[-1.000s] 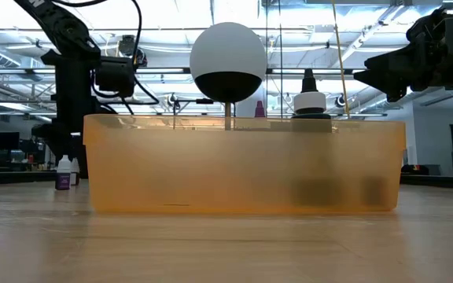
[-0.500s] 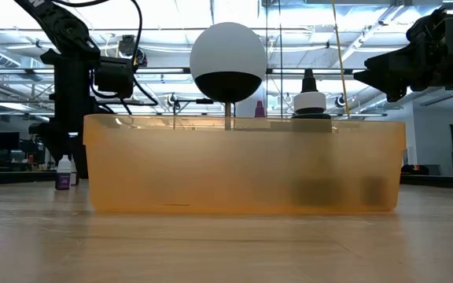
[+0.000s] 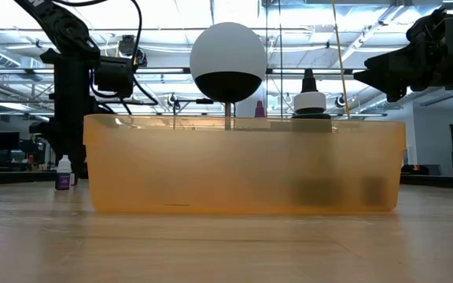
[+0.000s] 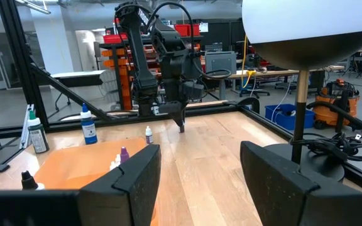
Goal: Pick & Place food coloring
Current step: Put the small red food coloring bottle into the orange container
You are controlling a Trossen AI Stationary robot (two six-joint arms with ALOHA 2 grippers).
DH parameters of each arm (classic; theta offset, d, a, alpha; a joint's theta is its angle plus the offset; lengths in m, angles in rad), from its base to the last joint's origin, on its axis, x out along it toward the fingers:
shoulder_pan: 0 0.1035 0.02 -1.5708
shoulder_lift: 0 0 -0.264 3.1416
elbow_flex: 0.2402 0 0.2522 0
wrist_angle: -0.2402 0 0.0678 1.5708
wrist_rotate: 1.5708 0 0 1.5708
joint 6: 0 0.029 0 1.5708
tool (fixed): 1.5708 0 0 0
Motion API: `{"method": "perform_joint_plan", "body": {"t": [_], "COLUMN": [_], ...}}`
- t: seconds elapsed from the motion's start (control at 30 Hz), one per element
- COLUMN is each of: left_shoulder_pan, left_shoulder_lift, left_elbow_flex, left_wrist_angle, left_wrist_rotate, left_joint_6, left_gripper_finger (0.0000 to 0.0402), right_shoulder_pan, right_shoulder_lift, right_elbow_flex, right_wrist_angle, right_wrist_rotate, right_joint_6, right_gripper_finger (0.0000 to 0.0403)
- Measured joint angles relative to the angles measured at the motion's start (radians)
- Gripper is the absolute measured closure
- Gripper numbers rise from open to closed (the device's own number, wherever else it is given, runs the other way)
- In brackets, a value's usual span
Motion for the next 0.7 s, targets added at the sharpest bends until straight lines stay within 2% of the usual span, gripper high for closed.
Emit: {"method": "perform_joint_plan", "body": {"t": [0.17,0.33,0.43,0.53,0.7], "left_shoulder_pan": [-0.021,-0.137,-0.234,-0.342,-0.497], "left_shoulder_lift": [0.002,0.001,0.005,0.062,0.279], "left_elbow_flex": [0.039,0.211,0.36,0.541,0.909], "left_wrist_angle": [-0.048,-0.178,-0.246,-0.324,-0.542], "left_wrist_rotate": [0.081,0.058,0.043,0.0,-0.11], "left_joint_6": [0.045,0.048,0.027,-0.001,0.019], "left_gripper_finger": [0.0343,0.0343,0.0343,0.0343,0.0343], "right_shoulder_pan": [0.0,0.0,0.0,0.0,0.0], "right_shoulder_lift": [0.0,0.0,0.0,0.0,0.0], "right_elbow_flex": [0.0,0.0,0.0,0.0,0.0], "right_wrist_angle": [0.0,0.0,0.0,0.0,0.0], "right_wrist_rotate": [0.0,0.0,0.0,0.0,0.0], "right_joint_6": [0.0,0.0,0.0,0.0,0.0], "right_gripper_finger": [0.0195,0.0195,0.0195,0.0195,0.0195]}}
